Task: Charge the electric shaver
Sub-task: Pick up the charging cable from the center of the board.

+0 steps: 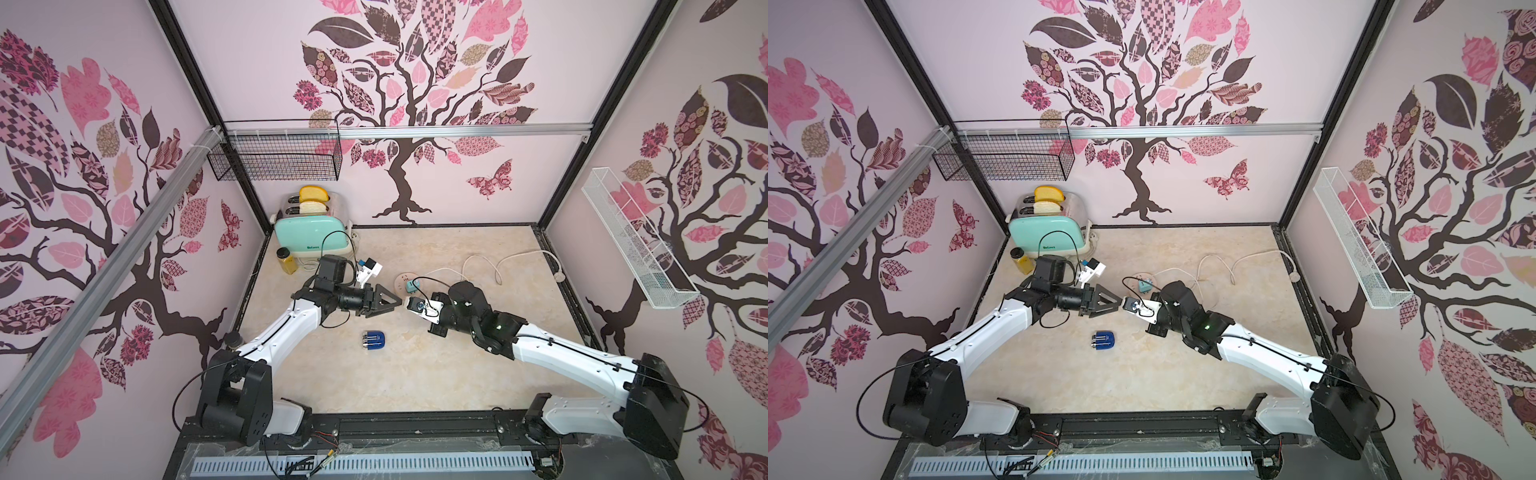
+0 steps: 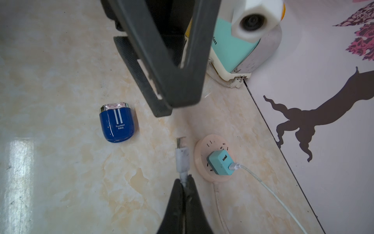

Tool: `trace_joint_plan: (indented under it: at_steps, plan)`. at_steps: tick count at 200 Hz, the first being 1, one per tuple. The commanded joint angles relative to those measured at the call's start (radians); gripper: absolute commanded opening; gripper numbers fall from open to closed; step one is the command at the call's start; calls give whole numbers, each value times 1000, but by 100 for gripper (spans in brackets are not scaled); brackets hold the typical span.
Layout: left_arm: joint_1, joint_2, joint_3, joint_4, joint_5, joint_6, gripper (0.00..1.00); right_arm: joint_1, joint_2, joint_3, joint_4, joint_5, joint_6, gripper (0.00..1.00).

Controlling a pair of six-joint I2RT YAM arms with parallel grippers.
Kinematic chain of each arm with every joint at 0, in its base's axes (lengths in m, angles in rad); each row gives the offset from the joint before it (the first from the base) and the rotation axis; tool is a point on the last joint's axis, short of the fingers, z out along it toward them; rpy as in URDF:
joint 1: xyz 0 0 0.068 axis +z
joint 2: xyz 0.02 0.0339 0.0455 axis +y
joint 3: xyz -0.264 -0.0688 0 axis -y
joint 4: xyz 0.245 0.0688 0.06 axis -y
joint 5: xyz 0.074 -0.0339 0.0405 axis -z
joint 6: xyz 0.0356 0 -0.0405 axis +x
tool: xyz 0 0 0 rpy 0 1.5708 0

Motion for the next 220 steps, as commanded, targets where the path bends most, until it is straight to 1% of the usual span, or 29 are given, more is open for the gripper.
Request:
trace_joint_plan:
  at_steps: [1, 13, 25, 45, 66, 73, 115, 124, 144, 174, 200, 220]
  plan:
    - [-29, 20, 0, 46, 14, -56, 61, -2, 24, 40, 64, -31, -27, 0]
    - [-35, 31, 2, 63, 8, -74, 58, -2, 39, 54, 63, -30, -33, 0]
    - [-36, 35, -1, 85, 8, -93, 52, -2, 49, 61, 64, -27, -45, 0]
    - [-36, 41, 2, 96, 6, -96, 44, -3, 55, 61, 77, -22, -53, 0]
    - [-36, 51, 7, 102, 4, -101, 27, -2, 58, 60, 85, -27, -53, 0]
    - [-36, 53, 7, 103, 2, -101, 23, -2, 57, 59, 87, -28, -52, 0]
    - [-36, 61, 10, 126, -3, -114, 18, -2, 39, 31, 105, -39, -53, 0]
    - [-36, 66, 11, 131, -5, -118, 19, -2, 32, 23, 112, -47, -56, 0]
    - [-36, 71, 14, 150, -10, -135, 23, -2, 21, 6, 122, -58, -63, 0]
    - [-37, 69, 12, 178, -8, -157, 21, -2, 17, 2, 118, -60, -66, 0]
    - [-37, 63, 7, 187, -10, -161, 17, -2, 19, 2, 105, -66, -75, 0]
    - [-37, 62, -1, 211, -8, -177, 7, -1, 18, 0, 101, -64, -76, 0]
